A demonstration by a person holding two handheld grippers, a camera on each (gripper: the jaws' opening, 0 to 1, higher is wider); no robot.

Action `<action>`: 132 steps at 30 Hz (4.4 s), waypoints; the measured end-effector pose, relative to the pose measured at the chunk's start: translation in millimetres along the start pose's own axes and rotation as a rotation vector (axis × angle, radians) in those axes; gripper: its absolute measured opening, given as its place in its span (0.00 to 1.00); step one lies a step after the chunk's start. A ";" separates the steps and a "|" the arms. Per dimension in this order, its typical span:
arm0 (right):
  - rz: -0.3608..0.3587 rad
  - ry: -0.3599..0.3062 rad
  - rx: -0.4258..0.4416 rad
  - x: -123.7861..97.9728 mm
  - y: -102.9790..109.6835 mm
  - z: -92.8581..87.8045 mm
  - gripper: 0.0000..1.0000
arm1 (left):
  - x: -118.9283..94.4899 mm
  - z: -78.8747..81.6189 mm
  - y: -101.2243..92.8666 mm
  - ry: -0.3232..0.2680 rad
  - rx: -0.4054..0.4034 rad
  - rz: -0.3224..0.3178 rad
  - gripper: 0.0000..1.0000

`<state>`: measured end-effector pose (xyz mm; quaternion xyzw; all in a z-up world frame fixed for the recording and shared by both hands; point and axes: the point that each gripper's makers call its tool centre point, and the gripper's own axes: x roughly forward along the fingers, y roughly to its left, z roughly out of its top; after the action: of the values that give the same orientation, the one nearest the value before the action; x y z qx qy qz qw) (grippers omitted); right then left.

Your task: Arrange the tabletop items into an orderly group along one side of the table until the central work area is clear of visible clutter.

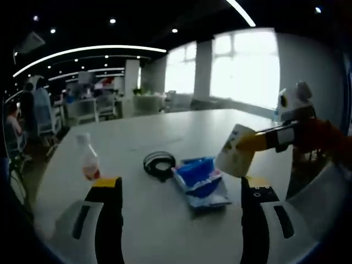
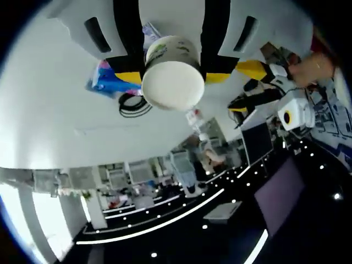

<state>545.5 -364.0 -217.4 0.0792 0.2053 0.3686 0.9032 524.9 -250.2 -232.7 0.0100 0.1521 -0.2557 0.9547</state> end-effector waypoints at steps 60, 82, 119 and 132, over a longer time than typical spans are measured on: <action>0.237 -0.040 0.024 7.1 50.3 9.3 0.42 | -7.4 13.8 -47.8 -0.044 0.070 -0.196 0.00; 0.189 0.051 -0.425 3.2 42.2 -5.3 0.72 | -20.6 0.9 -48.2 0.159 0.469 -0.288 0.00; 0.385 0.352 -0.578 -1.9 55.5 -70.3 0.41 | -38.7 -9.1 -79.5 0.252 0.481 -0.565 0.00; 0.359 0.292 -0.520 -1.8 52.9 -59.0 0.40 | -34.7 2.0 -65.3 0.194 0.312 -0.460 0.01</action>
<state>485.5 -327.9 -254.6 -0.1722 0.2144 0.5689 0.7751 464.8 -290.3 -216.8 0.1466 0.1998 -0.4837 0.8394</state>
